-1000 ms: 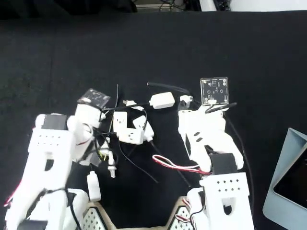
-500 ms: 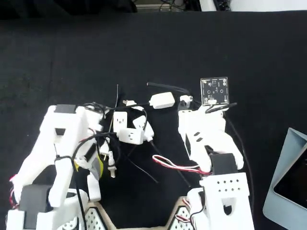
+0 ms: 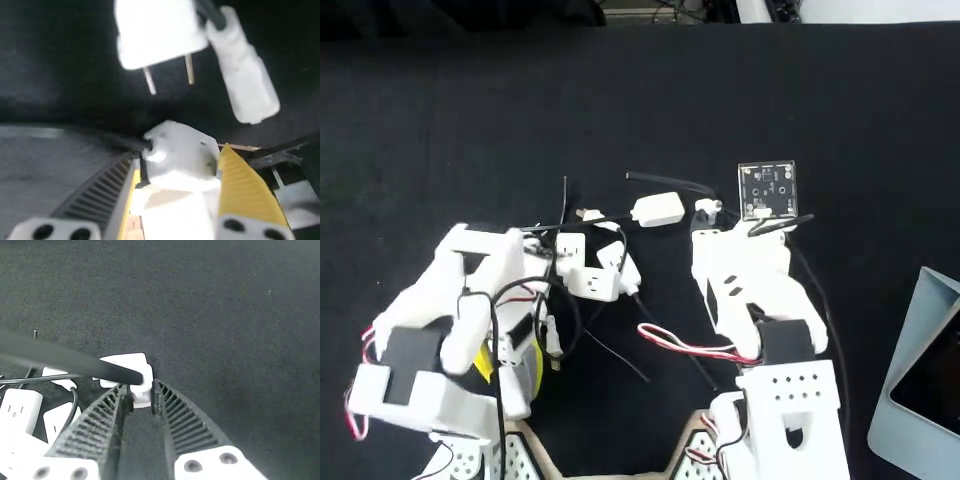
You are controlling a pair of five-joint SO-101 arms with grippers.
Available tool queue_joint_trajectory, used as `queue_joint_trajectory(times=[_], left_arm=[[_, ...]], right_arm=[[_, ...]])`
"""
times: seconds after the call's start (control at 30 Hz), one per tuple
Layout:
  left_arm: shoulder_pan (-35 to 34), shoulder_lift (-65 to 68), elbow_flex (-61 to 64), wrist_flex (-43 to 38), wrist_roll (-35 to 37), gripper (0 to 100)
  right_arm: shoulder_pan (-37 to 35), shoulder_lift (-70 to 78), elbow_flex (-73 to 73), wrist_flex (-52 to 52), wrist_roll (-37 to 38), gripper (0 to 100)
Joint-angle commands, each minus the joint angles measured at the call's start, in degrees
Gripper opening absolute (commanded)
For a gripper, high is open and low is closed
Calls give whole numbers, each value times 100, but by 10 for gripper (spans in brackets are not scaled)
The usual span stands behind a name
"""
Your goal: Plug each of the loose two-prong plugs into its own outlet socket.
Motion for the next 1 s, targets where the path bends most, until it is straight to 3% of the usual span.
queue_joint_trajectory(times=[0.0,0.1,0.27,0.53,0.73,0.97], left_arm=[[66,158,-321,-35,35,167],[66,149,-505,9,35,51],[4,149,-725,26,35,25],[-462,149,-2325,686,-9,28],[-725,158,-3767,730,-299,28],[-708,211,-3829,229,-1055,35]], right_arm=[[88,-57,-31,-97,-44,14],[88,-57,-31,-97,-44,14],[88,-57,-31,-105,-44,14],[88,-57,-31,-123,-44,14],[88,-66,-31,-132,-44,14],[88,-66,-31,-132,-44,14]])
